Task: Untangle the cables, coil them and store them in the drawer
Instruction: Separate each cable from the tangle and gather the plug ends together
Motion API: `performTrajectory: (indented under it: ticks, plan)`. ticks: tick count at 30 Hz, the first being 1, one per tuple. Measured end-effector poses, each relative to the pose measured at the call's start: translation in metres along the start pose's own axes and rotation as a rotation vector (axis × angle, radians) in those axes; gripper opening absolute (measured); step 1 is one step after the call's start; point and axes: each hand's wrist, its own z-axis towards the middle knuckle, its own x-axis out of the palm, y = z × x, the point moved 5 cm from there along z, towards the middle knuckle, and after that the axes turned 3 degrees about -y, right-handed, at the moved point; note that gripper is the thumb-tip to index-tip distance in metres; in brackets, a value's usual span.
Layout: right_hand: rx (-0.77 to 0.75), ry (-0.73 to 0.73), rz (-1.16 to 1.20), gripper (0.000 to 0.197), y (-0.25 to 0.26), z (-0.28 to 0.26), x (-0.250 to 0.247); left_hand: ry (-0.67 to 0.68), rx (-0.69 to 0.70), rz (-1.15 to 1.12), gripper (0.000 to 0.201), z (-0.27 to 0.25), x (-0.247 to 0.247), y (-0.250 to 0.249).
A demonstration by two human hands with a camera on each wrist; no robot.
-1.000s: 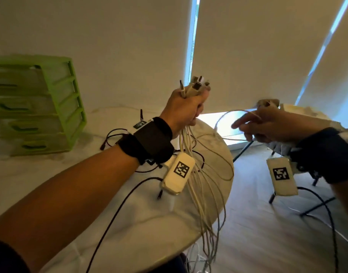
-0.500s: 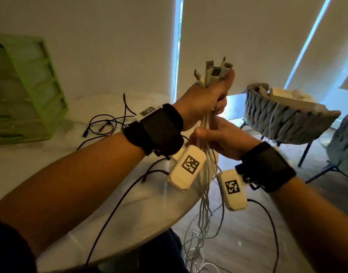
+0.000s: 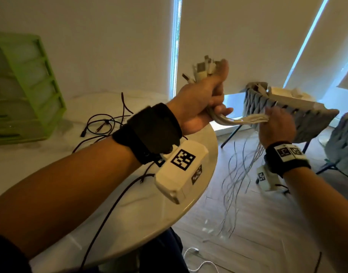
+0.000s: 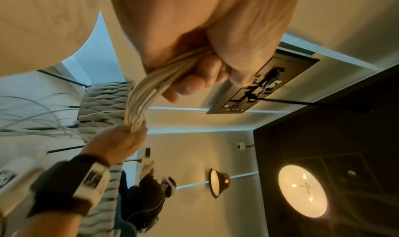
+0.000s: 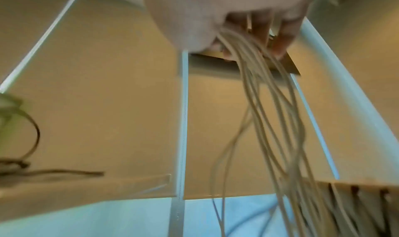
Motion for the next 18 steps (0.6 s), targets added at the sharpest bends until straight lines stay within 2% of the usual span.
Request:
performTrajectory:
  ticks: [1, 2, 3, 4, 5, 6, 7, 8, 9, 11, 13, 14, 16, 18]
  plan:
    - [-0.02, -0.154, -0.013, 0.022, -0.002, -0.003, -0.01, -0.025, 0.027, -0.017, 0.054, 0.001, -0.004, -0.005]
    - [-0.045, -0.198, 0.036, 0.022, 0.0, -0.007, -0.012, -0.049, 0.056, -0.01, 0.052, 0.001, -0.009, -0.009]
    - [-0.092, -0.1, 0.12, 0.024, 0.005, -0.015, -0.006, -0.075, 0.076, 0.019, 0.05, 0.001, -0.015, -0.013]
    - [-0.149, 0.142, 0.184, 0.026, 0.013, -0.026, 0.007, -0.1, 0.088, 0.052, 0.048, 0.001, -0.023, -0.015]
    - [-0.195, 0.477, 0.193, 0.027, 0.023, -0.046, 0.026, -0.116, 0.092, 0.075, 0.047, 0.001, -0.03, -0.014]
    - [-0.203, 0.804, 0.191, 0.026, 0.029, -0.07, 0.041, -0.119, 0.088, 0.077, 0.047, 0.001, -0.036, -0.012]
    - [-0.193, 1.066, 0.191, 0.023, 0.033, -0.093, 0.052, -0.106, 0.079, 0.06, 0.048, 0.0, -0.041, -0.009]
    - [-0.211, 1.229, 0.17, 0.019, 0.036, -0.108, 0.058, -0.09, 0.072, 0.033, 0.049, -0.001, -0.045, -0.006]
    - [-0.255, 1.277, 0.128, 0.017, 0.037, -0.112, 0.062, -0.079, 0.069, 0.012, 0.048, -0.002, -0.05, -0.003]
    - [-0.277, 1.244, 0.093, 0.024, 0.044, -0.1, 0.056, -0.078, 0.075, 0.006, 0.044, -0.005, -0.061, 0.0]
    - [-0.263, 1.214, 0.098, 0.048, 0.058, -0.077, 0.038, -0.095, 0.08, 0.0, 0.045, -0.009, -0.074, 0.0]
    - [-0.301, 1.19, 0.09, 0.053, 0.07, -0.066, 0.025, -0.11, 0.081, -0.014, 0.044, -0.011, -0.08, 0.0]
    - [-0.404, 1.068, 0.139, 0.041, 0.1, -0.04, -0.003, -0.136, 0.081, -0.043, 0.041, -0.015, -0.09, 0.002]
    - [-0.458, 0.863, 0.321, 0.021, 0.138, -0.018, -0.038, -0.151, 0.074, -0.056, 0.039, -0.019, -0.097, 0.007]
